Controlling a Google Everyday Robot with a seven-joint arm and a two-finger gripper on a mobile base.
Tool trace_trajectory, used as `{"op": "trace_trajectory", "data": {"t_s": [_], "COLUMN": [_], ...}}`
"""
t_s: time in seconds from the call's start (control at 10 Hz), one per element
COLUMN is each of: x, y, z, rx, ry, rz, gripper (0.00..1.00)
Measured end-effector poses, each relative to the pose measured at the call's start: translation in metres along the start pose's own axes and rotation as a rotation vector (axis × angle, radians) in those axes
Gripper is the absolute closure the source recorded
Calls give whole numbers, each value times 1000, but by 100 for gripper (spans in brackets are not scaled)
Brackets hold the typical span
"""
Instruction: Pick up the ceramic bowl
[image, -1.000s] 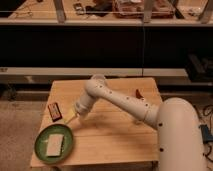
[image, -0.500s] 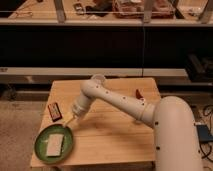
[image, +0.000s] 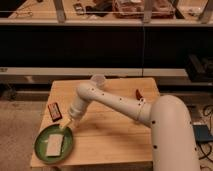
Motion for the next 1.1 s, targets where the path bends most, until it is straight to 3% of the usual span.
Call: {"op": "trace_trajectory", "data": {"t_s": [0.5, 0.6, 0.9, 1.1], "x": [-3, -3, -8, -7], "y": [8, 10, 14, 13], "z": [10, 11, 18, 18], "rx": [-28, -31, -42, -45], "ry": [-13, -14, -33, -32], "rz": [-4, 2, 10, 11], "gripper": [37, 40, 68, 72]}}
